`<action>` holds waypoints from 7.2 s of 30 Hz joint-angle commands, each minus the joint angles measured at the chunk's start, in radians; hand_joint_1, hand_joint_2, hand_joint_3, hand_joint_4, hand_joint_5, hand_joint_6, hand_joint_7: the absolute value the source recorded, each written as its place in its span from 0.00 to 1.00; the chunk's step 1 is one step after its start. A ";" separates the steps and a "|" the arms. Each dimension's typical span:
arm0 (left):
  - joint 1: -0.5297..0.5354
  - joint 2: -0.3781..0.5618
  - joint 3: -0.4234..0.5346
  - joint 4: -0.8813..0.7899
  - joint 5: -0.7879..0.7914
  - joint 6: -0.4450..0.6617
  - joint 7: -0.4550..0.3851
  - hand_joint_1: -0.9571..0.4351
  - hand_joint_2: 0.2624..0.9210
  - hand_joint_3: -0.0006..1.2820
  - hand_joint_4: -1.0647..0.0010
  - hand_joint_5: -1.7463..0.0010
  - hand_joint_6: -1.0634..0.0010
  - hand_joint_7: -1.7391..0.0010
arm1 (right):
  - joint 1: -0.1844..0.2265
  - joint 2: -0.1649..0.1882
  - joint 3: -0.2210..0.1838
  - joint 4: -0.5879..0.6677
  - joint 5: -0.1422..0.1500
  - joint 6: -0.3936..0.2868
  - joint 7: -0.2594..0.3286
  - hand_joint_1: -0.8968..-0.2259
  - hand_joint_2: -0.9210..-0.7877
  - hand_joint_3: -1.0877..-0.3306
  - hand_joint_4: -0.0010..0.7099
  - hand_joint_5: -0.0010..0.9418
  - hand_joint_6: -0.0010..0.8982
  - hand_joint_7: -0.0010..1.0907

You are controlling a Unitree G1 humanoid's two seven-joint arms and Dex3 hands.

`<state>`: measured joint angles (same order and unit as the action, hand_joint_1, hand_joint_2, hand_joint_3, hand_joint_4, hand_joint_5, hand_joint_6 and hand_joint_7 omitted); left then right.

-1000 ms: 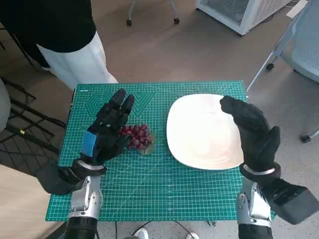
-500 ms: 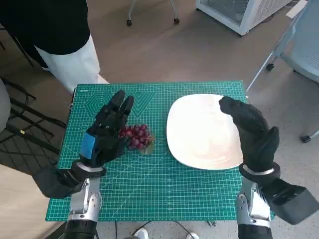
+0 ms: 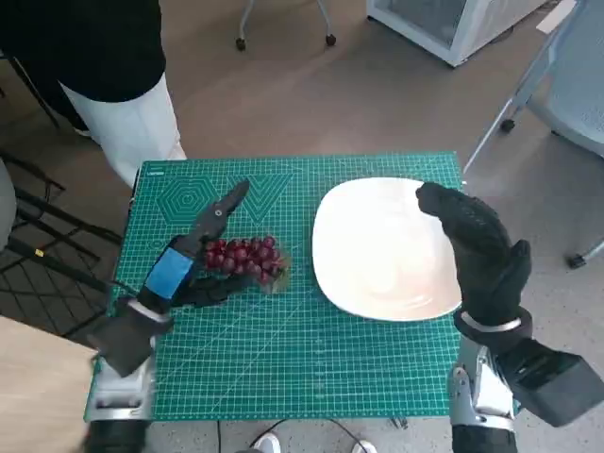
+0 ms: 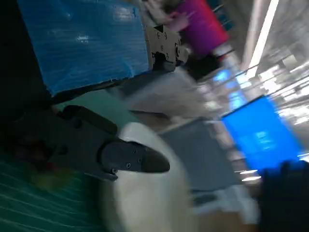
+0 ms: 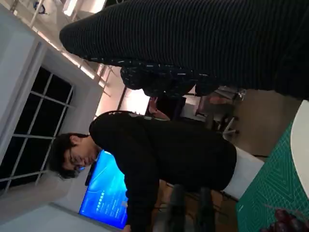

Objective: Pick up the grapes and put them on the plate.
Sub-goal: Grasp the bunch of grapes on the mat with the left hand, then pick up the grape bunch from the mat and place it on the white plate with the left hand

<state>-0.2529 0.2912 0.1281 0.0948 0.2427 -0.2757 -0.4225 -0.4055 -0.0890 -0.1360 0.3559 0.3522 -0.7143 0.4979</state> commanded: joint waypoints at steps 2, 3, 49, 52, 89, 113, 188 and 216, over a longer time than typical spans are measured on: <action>0.041 0.080 -0.105 -0.206 0.352 0.281 0.029 0.37 0.69 0.00 1.00 1.00 0.91 0.99 | 0.018 0.001 -0.001 0.014 0.003 0.021 -0.001 0.36 0.00 0.49 0.41 0.00 0.13 0.24; 0.040 0.079 -0.110 -0.212 0.358 0.302 0.021 0.37 0.68 0.00 1.00 1.00 0.90 0.99 | 0.018 0.002 -0.001 0.015 0.003 0.021 0.000 0.36 0.00 0.48 0.41 0.00 0.13 0.24; -0.414 0.057 -0.514 0.393 0.498 0.588 0.069 0.39 0.70 0.00 1.00 1.00 0.84 1.00 | 0.009 0.003 0.000 0.011 0.018 0.031 0.013 0.35 0.00 0.48 0.41 0.00 0.11 0.27; -0.453 0.040 -0.535 0.482 0.493 0.584 0.070 0.39 0.70 0.00 1.00 1.00 0.84 1.00 | 0.012 0.003 0.000 0.009 0.018 0.033 0.013 0.36 0.00 0.48 0.41 0.00 0.11 0.27; -0.608 -0.048 -0.568 0.904 0.382 0.535 0.122 0.61 0.70 0.00 0.96 0.99 0.78 0.99 | 0.004 -0.003 -0.008 0.018 0.011 0.029 0.017 0.38 0.00 0.47 0.41 0.00 0.10 0.29; -0.595 -0.016 -0.649 0.872 0.437 0.486 0.240 0.72 0.99 0.15 0.51 0.22 0.46 0.35 | -0.011 -0.010 -0.011 0.026 0.017 0.036 0.026 0.38 0.00 0.47 0.40 0.00 0.08 0.31; -0.288 0.205 -0.408 -0.257 0.474 0.600 0.151 0.69 1.00 0.11 0.40 0.26 0.50 0.32 | -0.051 0.000 -0.021 0.066 0.020 0.019 0.039 0.38 0.00 0.46 0.40 0.00 0.05 0.36; -0.436 0.116 -0.456 -0.237 0.498 0.556 0.057 0.69 1.00 0.09 0.42 0.23 0.43 0.38 | -0.040 -0.003 -0.028 0.055 0.032 0.015 0.044 0.38 0.00 0.46 0.40 0.00 0.04 0.38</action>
<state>-0.6145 0.4400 -0.3079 -0.1540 0.7368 0.2777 -0.3441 -0.4643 -0.0913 -0.1578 0.4081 0.3715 -0.7024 0.5346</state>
